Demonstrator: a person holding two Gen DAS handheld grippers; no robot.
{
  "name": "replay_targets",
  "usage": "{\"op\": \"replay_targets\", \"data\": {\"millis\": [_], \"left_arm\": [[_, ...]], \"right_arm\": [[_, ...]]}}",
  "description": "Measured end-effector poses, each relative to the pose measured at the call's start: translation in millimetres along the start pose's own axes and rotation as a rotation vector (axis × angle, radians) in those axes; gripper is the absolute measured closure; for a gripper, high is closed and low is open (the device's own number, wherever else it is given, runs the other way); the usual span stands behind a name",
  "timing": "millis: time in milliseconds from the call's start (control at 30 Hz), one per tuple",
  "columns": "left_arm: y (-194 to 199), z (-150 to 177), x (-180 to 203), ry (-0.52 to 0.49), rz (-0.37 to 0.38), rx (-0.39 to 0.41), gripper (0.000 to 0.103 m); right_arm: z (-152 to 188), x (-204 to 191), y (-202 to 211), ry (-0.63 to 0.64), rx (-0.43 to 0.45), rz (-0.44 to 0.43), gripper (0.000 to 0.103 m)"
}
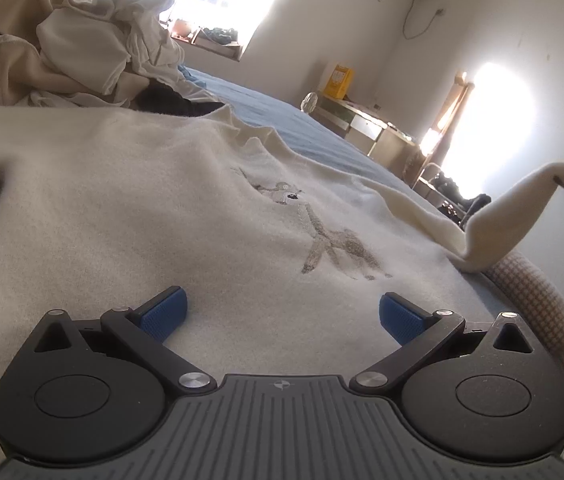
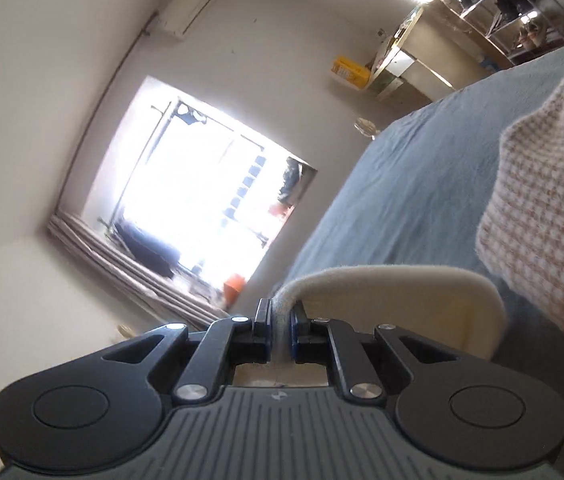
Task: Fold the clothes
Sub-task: 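Lay the sleeve over the sweater body with the right gripper and release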
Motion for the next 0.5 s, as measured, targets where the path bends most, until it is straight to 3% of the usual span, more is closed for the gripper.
{"op": "replay_targets", "data": {"millis": [100,167,200,233,300,333,467,500], "left_arm": [[-0.1,0.0,-0.1,-0.001,0.0,0.001,0.0],[-0.2,0.0,-0.2,-0.002,0.0,0.001,0.0],[-0.2,0.1,-0.3,-0.002,0.0,0.001,0.0],[-0.3,0.1,-0.3,-0.002,-0.001,0.001,0.0],[-0.3,0.1,-0.3,-0.002,-0.001,0.001,0.0],[-0.3,0.2,-0.2,-0.003,-0.001,0.001,0.0],[-0.5,-0.1,0.1,-0.004,-0.003,0.001,0.0],[-0.6,-0.1,0.2,-0.005,-0.003,0.0,0.0]], "right_arm": [[-44.6,15.1,2.2,-0.073,0.164,0.001,0.093],[-71.7,48.4,15.7,-0.224,0.321,0.028,0.09],[-81.8,69.4,22.2,-0.303,0.389,0.061,0.083],[-89.8,91.5,29.7,-0.383,0.444,0.088,0.064],[-94.6,130.7,48.2,-0.53,0.561,0.122,0.041],[-93.9,142.7,57.3,-0.559,0.617,0.139,0.041],[-90.6,148.0,93.1,-0.453,0.735,0.165,0.041],[-90.1,143.8,97.9,-0.409,0.73,0.165,0.041]]}}
Point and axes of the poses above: each gripper's, at about its wrist camera, not at the fingertips, and y roughly against the way its jaws point, x to its right, z to its underside, the point moved 3 cm from there along -y, roughly the way its jaws point, and after that the axes turned 9 degrees about -z, right-handed, at the moved point
